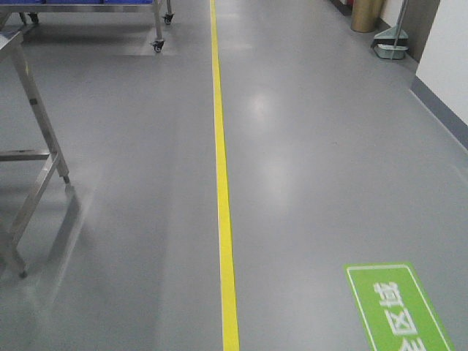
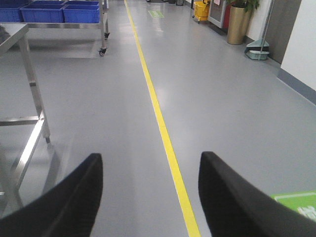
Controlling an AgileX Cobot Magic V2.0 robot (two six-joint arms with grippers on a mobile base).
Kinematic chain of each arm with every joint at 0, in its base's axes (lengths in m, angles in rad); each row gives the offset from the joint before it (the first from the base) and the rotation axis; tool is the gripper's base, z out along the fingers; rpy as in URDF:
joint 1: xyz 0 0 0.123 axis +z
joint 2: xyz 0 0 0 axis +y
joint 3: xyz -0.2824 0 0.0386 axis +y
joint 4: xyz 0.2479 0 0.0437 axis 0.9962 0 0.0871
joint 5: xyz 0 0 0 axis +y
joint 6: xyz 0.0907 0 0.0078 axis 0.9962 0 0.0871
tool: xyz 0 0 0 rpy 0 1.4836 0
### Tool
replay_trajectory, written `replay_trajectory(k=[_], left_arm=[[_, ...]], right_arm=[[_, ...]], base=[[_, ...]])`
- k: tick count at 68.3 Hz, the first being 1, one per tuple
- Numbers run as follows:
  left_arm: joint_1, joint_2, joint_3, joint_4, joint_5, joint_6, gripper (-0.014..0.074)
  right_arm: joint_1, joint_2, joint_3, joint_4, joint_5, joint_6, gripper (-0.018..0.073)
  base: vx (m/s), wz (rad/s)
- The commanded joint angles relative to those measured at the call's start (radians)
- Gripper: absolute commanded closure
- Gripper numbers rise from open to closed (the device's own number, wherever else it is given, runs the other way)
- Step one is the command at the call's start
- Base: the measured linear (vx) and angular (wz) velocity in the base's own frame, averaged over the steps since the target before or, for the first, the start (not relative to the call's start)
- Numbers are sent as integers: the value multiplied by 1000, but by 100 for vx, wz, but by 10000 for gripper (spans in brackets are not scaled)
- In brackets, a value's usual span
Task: Move and align brake pads A on conveyor
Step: 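Drive the base away from the conveyor along the yellow floor line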
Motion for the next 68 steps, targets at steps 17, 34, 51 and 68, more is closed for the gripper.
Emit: replay_trajectory(k=[17, 34, 51, 68], left_arm=[[-4, 13, -24, -7, -78, -3, 174], [-4, 13, -24, -7, -78, -3, 174], [-4, 13, -24, -7, -78, -3, 174], [-4, 13, -24, -7, -78, -3, 174]], right_arm=[[-1, 14, -23, -12, -71, -11, 93], [-1, 14, -23, -12, -72, -11, 93], [-1, 14, -23, -12, -72, -11, 93], [-1, 14, -23, -12, -72, -11, 93]], base=[[73, 5], [73, 12], [70, 5], [66, -4]])
